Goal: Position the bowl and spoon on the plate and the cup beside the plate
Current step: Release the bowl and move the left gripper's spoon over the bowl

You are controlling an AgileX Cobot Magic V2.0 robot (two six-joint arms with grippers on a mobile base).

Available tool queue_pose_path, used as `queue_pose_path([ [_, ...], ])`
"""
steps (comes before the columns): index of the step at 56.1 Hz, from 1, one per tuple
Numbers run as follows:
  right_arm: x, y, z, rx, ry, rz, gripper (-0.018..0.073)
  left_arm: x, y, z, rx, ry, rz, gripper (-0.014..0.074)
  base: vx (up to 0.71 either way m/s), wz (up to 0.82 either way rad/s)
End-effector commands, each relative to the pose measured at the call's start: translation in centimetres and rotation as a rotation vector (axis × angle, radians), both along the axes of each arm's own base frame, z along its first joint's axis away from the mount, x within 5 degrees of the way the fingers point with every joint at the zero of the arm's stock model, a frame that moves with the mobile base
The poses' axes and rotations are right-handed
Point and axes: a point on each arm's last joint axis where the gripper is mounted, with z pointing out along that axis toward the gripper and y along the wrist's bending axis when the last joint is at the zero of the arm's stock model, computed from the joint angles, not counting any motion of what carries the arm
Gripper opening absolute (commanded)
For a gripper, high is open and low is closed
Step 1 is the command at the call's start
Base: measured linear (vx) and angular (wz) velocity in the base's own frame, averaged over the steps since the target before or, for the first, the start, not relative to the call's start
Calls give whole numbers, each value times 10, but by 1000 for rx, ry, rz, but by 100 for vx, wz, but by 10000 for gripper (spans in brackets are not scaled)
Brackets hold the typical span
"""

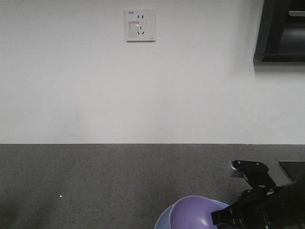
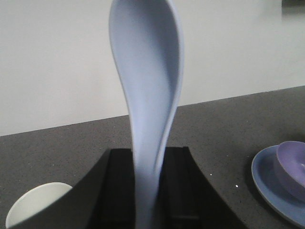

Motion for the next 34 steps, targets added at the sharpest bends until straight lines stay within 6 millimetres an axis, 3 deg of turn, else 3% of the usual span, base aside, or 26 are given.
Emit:
queue_pose_path([
  [1,6,0,16,15,-87,-27,-7,1,-1,14,-47,-79,-5,-6,0,0],
  [9,7,0,17,6,-103,-23,22,1,-1,14,-47,-79,-5,-6,0,0],
  [16,7,0,17,3,-109,-15,105,1,-1,14,-54,-77,-9,-6,0,0],
  [34,6,1,24,40,-129,-39,504,1,-2,13,-67,-68,-16,-6,0,0],
])
